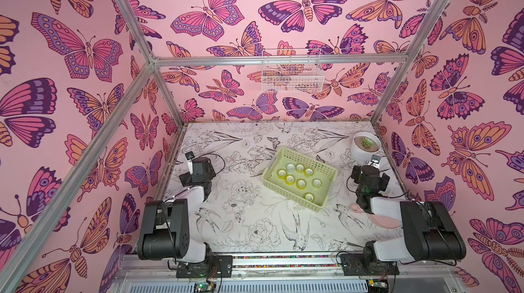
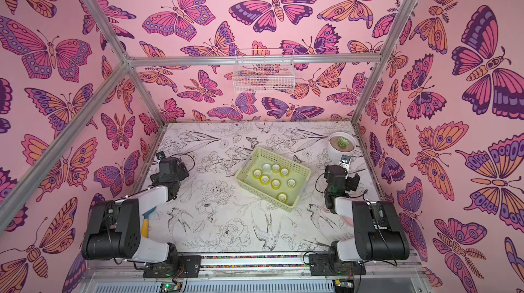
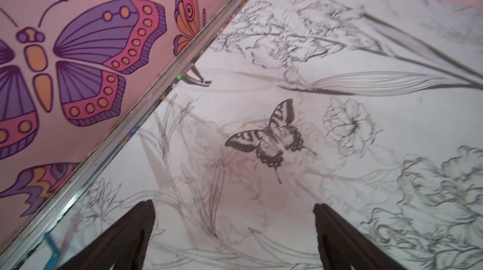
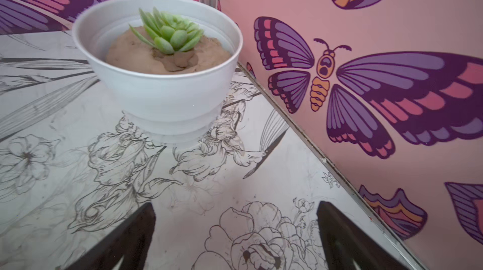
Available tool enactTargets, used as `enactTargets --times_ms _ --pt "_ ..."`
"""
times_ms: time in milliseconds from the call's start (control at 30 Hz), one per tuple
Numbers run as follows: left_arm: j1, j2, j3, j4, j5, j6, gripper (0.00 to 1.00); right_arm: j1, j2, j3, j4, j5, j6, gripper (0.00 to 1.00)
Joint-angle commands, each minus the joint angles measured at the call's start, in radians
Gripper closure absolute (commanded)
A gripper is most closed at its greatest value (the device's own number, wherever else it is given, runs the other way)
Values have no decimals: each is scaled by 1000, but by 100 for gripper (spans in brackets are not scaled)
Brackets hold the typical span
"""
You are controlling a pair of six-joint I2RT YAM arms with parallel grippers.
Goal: Put the transparent tape into the storage box
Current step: Reset both arms
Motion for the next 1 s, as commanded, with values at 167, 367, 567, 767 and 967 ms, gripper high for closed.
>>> enactTargets --times_ms 167,367,567,767,967 --pt "-1 1 -100 249 256 125 0 -10 90 -47 264 -169 -53 1" --pt "-32 34 -198 466 222 148 0 -29 72 3 127 -205 -38 1" --pt "-42 51 -214 528 203 152 0 -29 72 0 132 -204 -39 1" --pt "-42 48 -213 522 200 150 0 -29 73 1 131 -204 -39 1" --pt "-42 49 -213 522 200 151 0 -35 74 5 124 -216 -36 1"
